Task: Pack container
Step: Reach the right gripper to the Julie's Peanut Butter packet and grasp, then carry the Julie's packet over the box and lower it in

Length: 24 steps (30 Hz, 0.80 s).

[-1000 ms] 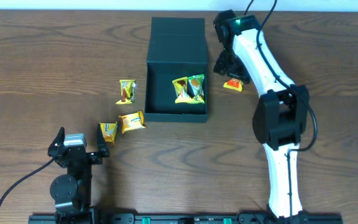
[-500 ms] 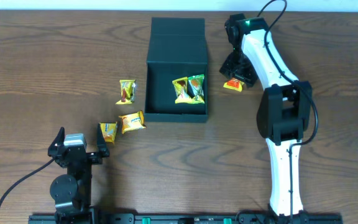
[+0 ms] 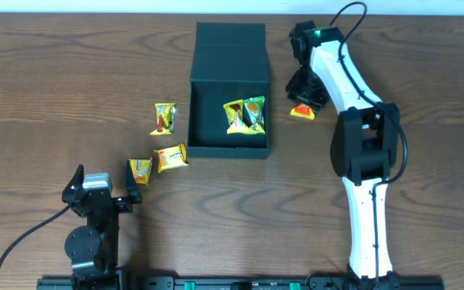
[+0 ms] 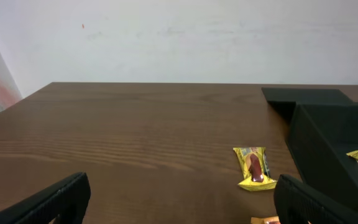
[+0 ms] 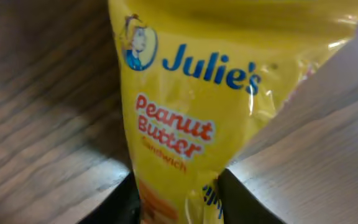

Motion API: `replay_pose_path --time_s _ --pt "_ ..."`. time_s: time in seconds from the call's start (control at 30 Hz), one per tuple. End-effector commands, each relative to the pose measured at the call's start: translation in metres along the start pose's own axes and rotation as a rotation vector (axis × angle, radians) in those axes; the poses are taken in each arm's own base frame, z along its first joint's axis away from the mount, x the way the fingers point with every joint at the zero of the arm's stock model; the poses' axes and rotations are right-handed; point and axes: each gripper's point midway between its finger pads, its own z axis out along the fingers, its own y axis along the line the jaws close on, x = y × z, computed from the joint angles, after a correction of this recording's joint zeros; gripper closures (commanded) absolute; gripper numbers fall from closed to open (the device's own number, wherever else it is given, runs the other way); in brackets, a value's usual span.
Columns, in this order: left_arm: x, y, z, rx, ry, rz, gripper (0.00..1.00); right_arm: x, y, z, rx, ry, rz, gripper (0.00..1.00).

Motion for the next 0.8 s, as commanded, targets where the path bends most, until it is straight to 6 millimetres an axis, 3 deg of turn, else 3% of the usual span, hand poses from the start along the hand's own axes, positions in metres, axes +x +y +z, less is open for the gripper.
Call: replay_pose_path --time_s 0.0,0.17,0.27,0.43,0.53,0.6,0.77 --pt "0.017 -0.003 0.0 0.017 0.058 -0.007 0.05 -0.002 -0.006 0.011 0.018 0.021 0.005 0.78" --pt "0.017 -0.003 0.0 0.017 0.058 -0.007 0.05 -0.003 -0.005 0.01 0.014 0.017 -0.058 0.93" --pt "0.017 -0.003 0.0 0.017 0.058 -0.007 0.04 -0.008 -0.002 -0.003 -0.002 -0.005 -0.086 0.97" --pt "0.017 -0.003 0.0 0.017 0.058 -0.007 0.05 -0.026 0.008 -0.054 -0.078 -0.088 -0.114 0.98" --pt "0.017 -0.003 0.0 0.017 0.058 -0.007 0.05 -0.03 0.018 -0.101 -0.147 -0.165 -0.159 0.98" --pt "0.017 -0.003 0.0 0.017 0.058 -0.007 0.05 -0.022 0.029 -0.139 -0.213 -0.217 -0.219 0.98" --pt "0.017 -0.003 0.0 0.017 0.058 -0.007 0.05 0.018 0.065 -0.18 -0.347 -0.246 -0.385 0.98"
